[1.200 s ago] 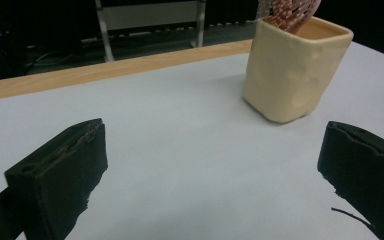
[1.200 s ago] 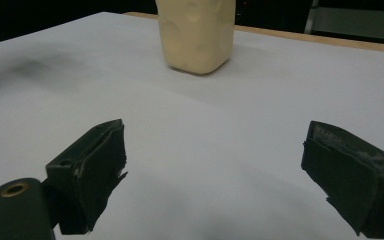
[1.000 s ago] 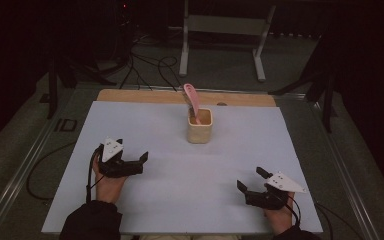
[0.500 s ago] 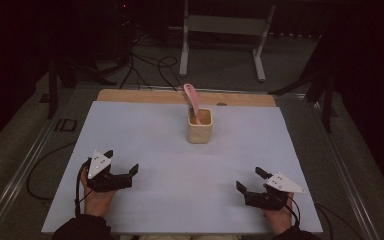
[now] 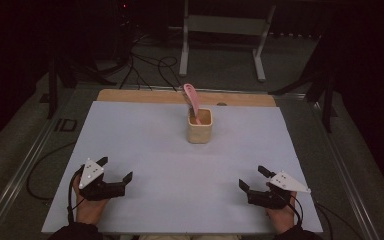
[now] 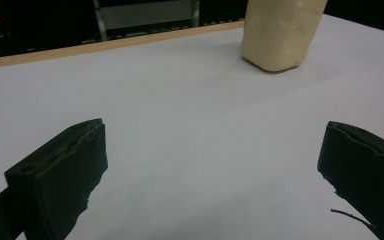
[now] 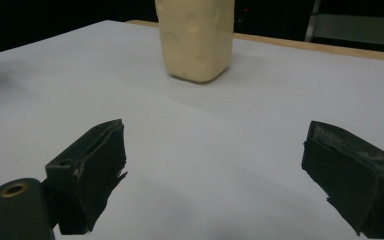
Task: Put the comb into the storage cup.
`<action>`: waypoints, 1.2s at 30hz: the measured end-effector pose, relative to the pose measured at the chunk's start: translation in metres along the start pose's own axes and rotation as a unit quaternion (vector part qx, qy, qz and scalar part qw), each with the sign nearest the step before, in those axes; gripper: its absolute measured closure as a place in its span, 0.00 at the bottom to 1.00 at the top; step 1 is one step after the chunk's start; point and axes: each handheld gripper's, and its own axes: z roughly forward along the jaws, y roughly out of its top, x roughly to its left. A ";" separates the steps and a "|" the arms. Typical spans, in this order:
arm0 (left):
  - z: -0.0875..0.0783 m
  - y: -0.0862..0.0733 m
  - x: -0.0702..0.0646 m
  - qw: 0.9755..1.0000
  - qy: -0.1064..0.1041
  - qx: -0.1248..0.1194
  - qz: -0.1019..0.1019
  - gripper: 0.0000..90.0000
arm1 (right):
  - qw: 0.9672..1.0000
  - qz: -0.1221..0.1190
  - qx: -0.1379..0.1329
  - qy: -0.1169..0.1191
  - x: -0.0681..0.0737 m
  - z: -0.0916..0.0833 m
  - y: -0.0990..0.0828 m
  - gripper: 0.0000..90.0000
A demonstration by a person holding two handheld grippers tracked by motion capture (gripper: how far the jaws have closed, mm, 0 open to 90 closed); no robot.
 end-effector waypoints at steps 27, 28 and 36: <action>-0.025 -0.011 0.019 0.998 0.048 -0.027 -0.017 0.00 | 1.000 -0.008 0.005 -0.006 -0.009 0.007 0.002 0.11; -0.025 -0.011 0.019 0.998 0.048 -0.027 -0.017 0.00 | 1.000 -0.008 0.005 -0.006 -0.009 0.007 0.002 0.11; -0.022 -0.011 0.017 0.998 0.045 -0.025 -0.019 0.00 | 1.000 -0.011 0.011 -0.002 -0.006 0.010 0.000 0.11</action>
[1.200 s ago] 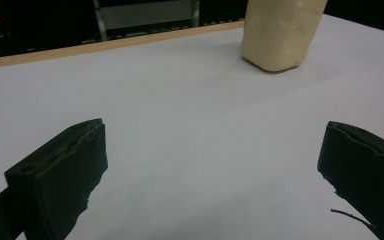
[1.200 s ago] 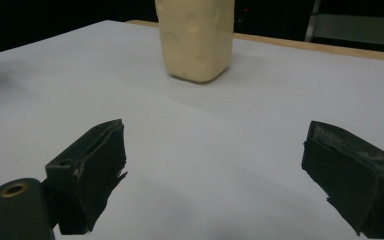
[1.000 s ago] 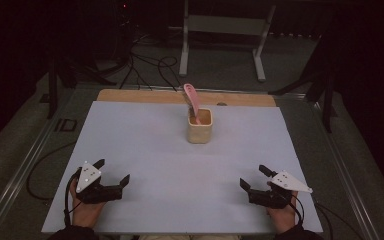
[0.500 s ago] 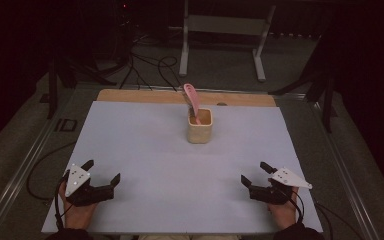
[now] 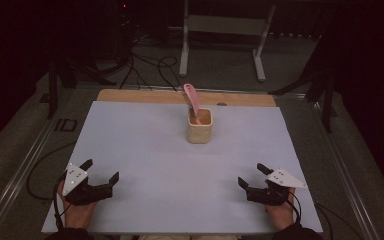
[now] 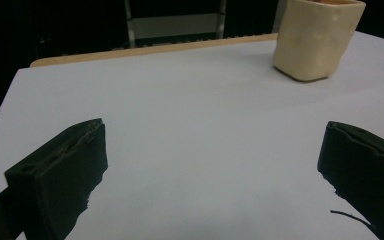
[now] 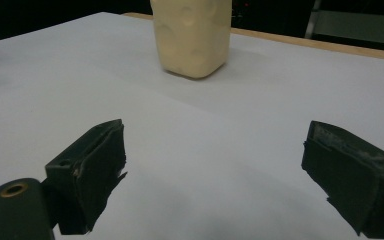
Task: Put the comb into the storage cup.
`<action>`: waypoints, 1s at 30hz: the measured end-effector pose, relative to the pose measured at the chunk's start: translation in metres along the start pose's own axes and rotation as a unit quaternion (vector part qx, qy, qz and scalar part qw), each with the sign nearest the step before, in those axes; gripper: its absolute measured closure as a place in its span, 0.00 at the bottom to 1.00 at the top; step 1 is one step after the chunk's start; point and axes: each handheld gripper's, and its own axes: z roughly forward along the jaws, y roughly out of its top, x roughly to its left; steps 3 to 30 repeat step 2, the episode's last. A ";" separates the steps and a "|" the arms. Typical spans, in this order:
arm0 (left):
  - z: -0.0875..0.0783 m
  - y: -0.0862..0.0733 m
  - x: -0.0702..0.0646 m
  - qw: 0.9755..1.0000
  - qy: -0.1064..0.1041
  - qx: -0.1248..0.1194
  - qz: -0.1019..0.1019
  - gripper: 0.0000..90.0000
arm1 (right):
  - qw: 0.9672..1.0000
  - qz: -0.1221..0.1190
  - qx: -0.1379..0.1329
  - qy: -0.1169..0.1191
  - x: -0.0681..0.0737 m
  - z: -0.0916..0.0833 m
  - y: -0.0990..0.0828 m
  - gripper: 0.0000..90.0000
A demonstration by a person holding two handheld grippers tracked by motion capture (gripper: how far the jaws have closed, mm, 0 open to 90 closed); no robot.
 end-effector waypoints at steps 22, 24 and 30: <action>0.001 0.000 -0.001 1.000 -0.002 0.003 0.002 0.00 | 1.000 0.001 0.001 0.000 0.000 0.000 0.000 0.11; 0.001 0.000 -0.001 1.000 -0.002 0.003 0.002 0.00 | 1.000 0.001 0.001 0.000 0.000 0.000 0.000 0.11; 0.001 0.000 -0.001 1.000 -0.002 0.003 0.002 0.00 | 1.000 0.001 0.001 0.000 0.000 0.000 0.000 0.11</action>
